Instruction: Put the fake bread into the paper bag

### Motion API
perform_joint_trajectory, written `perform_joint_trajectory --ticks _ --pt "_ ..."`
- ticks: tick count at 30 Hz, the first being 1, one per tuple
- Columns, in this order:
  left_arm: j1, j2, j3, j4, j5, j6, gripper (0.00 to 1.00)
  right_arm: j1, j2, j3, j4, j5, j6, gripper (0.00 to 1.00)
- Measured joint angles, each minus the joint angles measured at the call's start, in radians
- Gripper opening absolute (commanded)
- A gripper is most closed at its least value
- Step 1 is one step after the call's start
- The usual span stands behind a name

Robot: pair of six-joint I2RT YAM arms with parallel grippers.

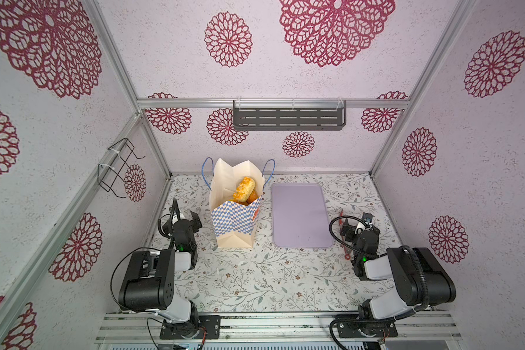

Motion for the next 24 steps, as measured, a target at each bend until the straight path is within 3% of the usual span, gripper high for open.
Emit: perform_joint_trajectory --ticks 24 --pt "0.000 0.000 0.000 0.000 0.000 0.000 0.97 0.000 0.000 0.005 -0.026 -0.004 -0.001 0.99"
